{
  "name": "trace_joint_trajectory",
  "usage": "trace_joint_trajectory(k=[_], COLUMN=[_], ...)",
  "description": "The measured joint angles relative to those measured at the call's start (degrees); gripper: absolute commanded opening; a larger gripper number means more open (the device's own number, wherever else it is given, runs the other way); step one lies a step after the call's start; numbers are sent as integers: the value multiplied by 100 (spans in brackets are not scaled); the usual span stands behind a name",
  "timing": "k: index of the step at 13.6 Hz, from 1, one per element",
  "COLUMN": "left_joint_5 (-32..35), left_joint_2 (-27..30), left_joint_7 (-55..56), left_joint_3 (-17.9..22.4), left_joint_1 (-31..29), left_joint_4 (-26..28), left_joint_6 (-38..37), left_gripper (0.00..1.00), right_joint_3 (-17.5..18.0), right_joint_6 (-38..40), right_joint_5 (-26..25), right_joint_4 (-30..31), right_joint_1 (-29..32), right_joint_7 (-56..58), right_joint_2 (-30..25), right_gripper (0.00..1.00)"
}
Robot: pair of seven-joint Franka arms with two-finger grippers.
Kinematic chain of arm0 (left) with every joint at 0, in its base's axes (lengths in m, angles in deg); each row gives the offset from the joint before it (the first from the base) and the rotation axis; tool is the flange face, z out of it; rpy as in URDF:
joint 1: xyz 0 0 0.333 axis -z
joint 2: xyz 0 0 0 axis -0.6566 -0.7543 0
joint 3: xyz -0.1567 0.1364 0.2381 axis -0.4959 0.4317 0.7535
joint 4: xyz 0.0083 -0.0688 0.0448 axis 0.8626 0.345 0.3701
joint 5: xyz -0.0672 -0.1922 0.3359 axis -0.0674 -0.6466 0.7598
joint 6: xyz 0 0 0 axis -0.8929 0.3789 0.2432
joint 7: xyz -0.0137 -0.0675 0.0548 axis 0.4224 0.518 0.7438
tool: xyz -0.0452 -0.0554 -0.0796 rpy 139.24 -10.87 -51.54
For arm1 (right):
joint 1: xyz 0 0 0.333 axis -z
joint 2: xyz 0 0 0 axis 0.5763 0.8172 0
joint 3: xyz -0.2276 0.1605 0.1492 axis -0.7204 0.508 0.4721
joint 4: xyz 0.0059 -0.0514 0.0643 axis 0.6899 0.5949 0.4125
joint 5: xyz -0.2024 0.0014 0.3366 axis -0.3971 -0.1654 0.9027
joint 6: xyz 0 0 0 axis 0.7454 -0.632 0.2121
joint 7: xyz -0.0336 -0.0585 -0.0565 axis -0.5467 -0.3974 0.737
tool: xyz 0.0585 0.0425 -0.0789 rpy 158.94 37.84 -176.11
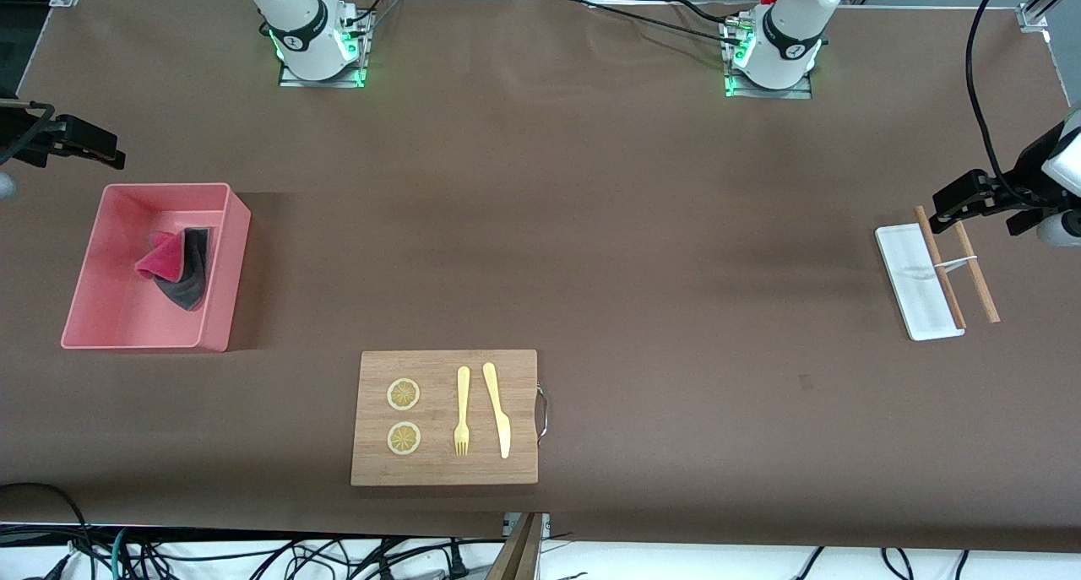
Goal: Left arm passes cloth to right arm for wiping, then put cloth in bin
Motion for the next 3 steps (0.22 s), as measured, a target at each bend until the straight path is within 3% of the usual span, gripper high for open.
trace_joint_trajectory(k=[3], left_joint_5=[0], left_joint_2=[0], left_joint_7=[0], left_joint_3=[-1], left_joint_1=[1], left_joint_4=[-4], left_joint_6=[0], left_gripper=[100], right_joint_3=[-54], right_joint_6=[0], right_joint_5=[0], right_joint_4=[26], right_joint_1=[20], right_joint_7=[0], right_joint_2=[5], right_gripper=[100])
